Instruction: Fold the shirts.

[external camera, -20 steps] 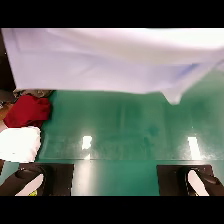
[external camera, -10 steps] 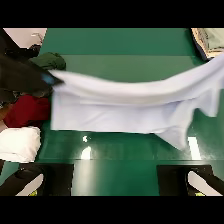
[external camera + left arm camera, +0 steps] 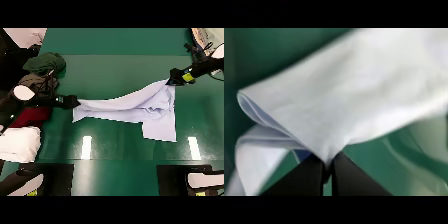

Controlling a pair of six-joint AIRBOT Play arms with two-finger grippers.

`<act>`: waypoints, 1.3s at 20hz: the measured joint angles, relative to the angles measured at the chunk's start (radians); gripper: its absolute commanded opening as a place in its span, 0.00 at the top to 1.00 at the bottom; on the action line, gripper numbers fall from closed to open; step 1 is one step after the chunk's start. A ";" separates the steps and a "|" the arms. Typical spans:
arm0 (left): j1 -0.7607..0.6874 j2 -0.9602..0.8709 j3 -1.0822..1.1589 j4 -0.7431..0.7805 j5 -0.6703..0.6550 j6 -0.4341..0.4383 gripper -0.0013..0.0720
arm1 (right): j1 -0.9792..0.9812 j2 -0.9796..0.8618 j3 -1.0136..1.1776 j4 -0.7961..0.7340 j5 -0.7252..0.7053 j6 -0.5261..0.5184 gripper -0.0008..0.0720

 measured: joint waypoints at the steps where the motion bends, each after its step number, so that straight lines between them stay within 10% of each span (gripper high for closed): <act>1: 0.000 -0.025 0.021 0.005 0.043 0.002 0.80 | 0.000 -0.013 -0.003 0.003 -0.051 0.000 0.92; 2: 0.000 -0.045 0.044 0.012 0.076 0.005 0.42 | -0.002 -0.023 -0.005 0.005 -0.099 0.000 0.60; 3: 0.000 -0.065 0.072 0.018 0.101 0.005 0.28 | -0.009 -0.029 -0.001 0.011 -0.135 -0.001 0.35; 13: 0.120 -0.119 0.295 0.227 -0.094 0.030 0.27 | -0.146 -0.026 0.140 0.014 0.108 -0.070 0.37; 26: 0.162 -0.190 -0.023 0.021 -0.132 0.406 0.28 | -0.176 0.280 -0.315 0.015 0.084 -0.126 0.37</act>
